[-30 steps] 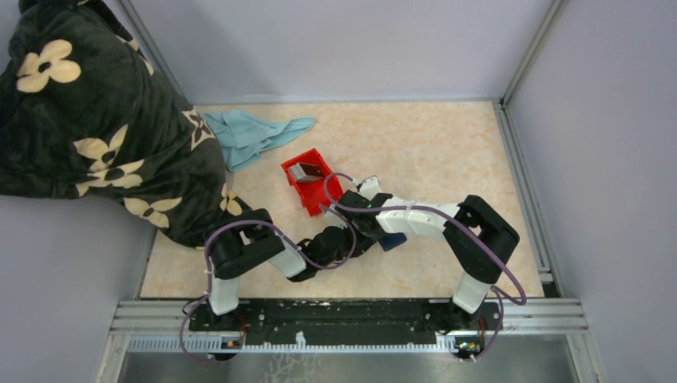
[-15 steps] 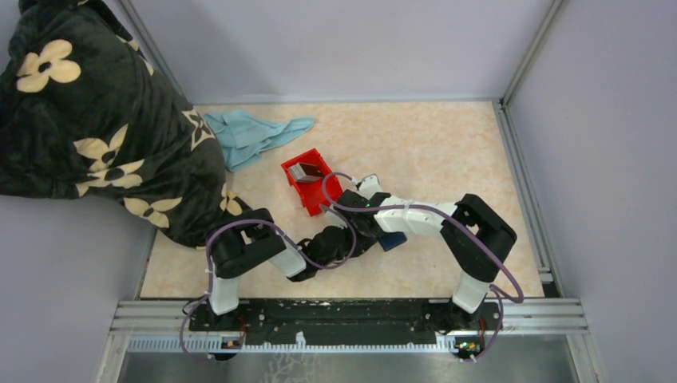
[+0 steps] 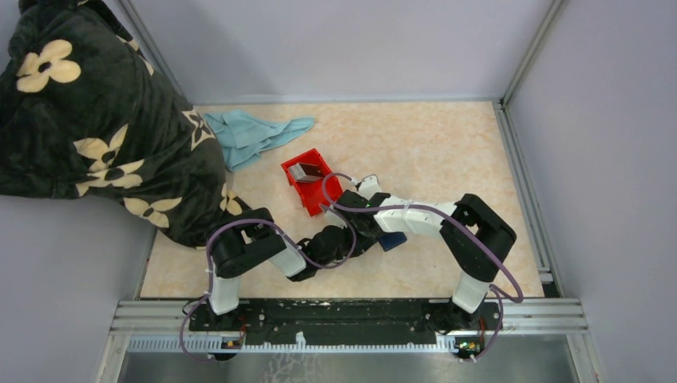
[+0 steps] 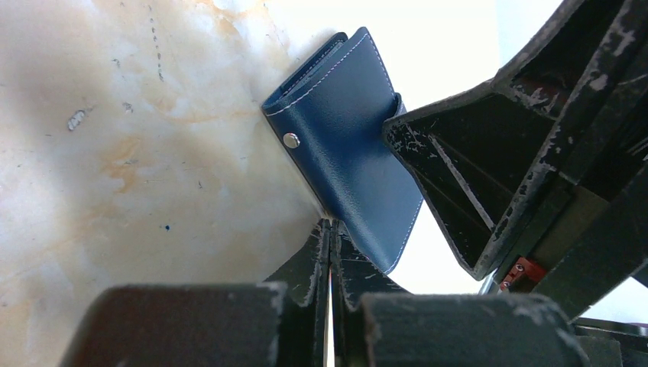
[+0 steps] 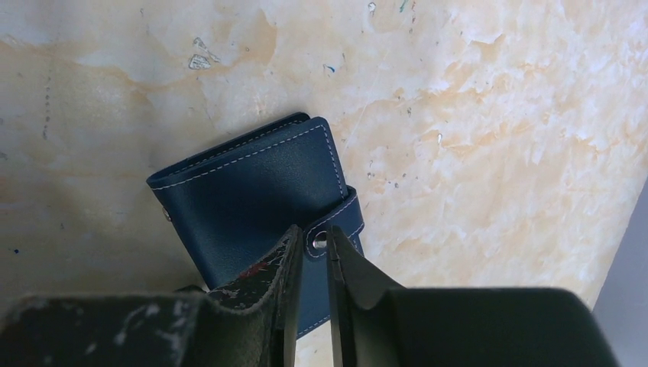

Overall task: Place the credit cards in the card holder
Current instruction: Close the card holder at the center of the board.

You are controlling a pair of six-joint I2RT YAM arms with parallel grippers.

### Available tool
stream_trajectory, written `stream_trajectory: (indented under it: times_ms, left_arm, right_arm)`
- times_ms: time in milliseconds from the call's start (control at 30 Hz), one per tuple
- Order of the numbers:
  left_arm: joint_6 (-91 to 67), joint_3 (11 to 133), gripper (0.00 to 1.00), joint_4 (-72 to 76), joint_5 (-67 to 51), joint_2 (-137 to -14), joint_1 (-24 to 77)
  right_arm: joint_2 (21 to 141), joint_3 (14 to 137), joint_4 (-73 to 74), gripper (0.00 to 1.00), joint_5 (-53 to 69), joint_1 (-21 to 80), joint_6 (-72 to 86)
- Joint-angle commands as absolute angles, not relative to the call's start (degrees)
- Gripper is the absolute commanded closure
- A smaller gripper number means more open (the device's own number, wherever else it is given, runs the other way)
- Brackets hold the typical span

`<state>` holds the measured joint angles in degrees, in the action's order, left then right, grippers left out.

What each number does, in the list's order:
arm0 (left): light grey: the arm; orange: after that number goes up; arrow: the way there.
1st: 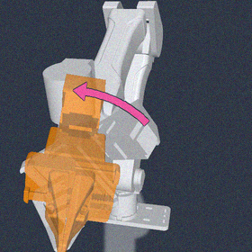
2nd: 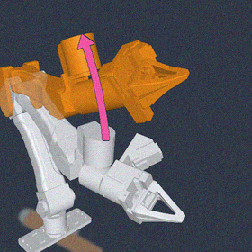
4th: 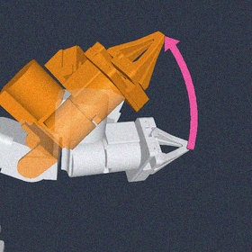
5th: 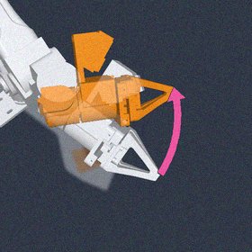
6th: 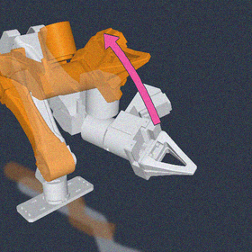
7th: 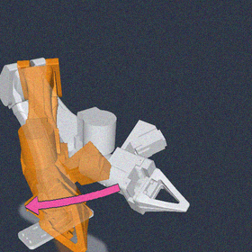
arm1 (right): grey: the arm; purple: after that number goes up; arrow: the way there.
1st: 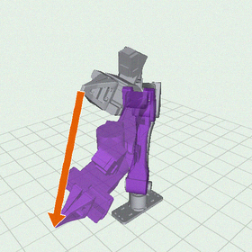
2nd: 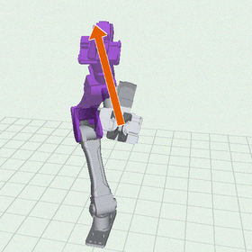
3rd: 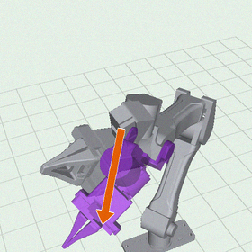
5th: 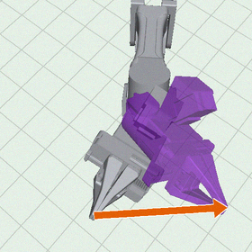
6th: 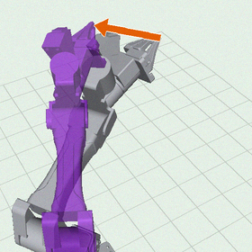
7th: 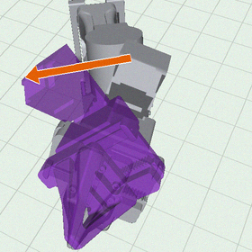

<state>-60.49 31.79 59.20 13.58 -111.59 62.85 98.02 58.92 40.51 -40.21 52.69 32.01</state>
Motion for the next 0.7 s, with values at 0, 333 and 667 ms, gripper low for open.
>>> stream_trajectory:
  times_ms: [0,333,667]
  left_arm:
    - [-59.68,29.98,0.97,53.26,12.91,-113.77,62.66]
    - [-59.7,30.24,0.97,53.26,12.39,-113.82,62.66]
    - [-59.31,30.49,0.96,52.63,12.43,-113.48,62.67]
  right_arm:
    - [97.01,58.74,39.04,0.83,-40.53,52.29,31.77]
    - [95.79,57.85,39.23,0.9,-40.07,52.29,32.29]
    - [95.32,57.41,39.93,0.95,-40.6,52.3,33.48]
